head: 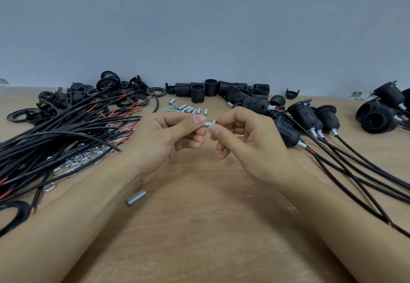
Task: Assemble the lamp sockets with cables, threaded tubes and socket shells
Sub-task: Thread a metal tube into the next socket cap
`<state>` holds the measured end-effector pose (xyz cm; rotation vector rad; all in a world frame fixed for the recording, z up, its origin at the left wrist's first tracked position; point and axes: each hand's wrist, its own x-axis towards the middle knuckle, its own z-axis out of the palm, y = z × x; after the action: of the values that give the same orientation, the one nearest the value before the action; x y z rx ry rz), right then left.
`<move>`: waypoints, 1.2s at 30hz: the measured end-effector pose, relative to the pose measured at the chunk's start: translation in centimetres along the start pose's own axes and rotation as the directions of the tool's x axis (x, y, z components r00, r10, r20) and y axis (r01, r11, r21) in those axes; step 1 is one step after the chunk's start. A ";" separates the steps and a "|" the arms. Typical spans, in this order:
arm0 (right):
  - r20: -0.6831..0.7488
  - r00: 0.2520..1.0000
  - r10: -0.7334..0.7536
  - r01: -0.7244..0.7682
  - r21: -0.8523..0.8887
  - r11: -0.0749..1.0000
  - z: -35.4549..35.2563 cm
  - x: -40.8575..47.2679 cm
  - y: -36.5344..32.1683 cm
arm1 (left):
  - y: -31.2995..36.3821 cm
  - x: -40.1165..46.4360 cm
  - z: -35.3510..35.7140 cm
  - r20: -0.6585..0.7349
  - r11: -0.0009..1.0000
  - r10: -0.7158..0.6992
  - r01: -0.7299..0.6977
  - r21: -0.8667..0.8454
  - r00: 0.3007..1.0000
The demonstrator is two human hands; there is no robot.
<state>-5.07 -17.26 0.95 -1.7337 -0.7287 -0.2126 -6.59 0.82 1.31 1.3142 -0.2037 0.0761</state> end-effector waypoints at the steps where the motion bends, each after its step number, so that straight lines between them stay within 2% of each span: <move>1: 0.010 1.000 0.009 -0.010 0.010 1.000 0.0 0.0 0.0 | 0.0 0.0 0.0 0.007 1.000 0.007 -0.007 0.006 1.000; 8: 0.073 0.989 0.130 -0.134 0.056 0.989 0.4 -0.2 0.1 | -0.1 -0.2 0.0 0.079 0.998 0.059 -0.062 0.027 0.995; 12: 0.044 0.999 0.013 -0.011 -0.055 0.998 0.2 0.1 0.0 | 0.1 -0.1 -0.1 0.045 0.998 0.064 -0.065 0.019 0.997; 15: -0.014 0.999 -0.036 0.035 -0.023 0.999 -0.2 0.1 0.2 | 0.0 -0.2 0.1 0.018 0.996 0.070 -0.071 0.057 0.997; 19: -0.019 0.998 -0.059 0.058 -0.028 0.998 -0.2 -0.1 0.3 | 0.0 -0.4 0.4 0.013 0.996 0.067 -0.068 0.058 0.998; 24: -0.006 0.992 -0.124 0.123 -0.094 0.988 -0.1 -0.2 0.1 | 0.0 -0.3 0.3 0.014 1.000 -0.017 0.017 0.011 1.000; 31: 0.050 0.995 -0.081 0.088 -0.164 0.983 -0.4 -0.2 0.3 | 0.1 -0.4 0.2 0.042 0.999 0.037 -0.039 0.032 0.998; 36: 0.015 0.982 -0.189 0.187 -0.247 0.951 -0.3 -0.1 0.4 | 0.1 -0.3 0.3 0.032 0.998 -0.058 0.058 -0.008 0.998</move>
<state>-4.87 -17.63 0.72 -1.8968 -0.8916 -0.4589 -6.96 0.55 1.40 1.3121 -0.1929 0.0052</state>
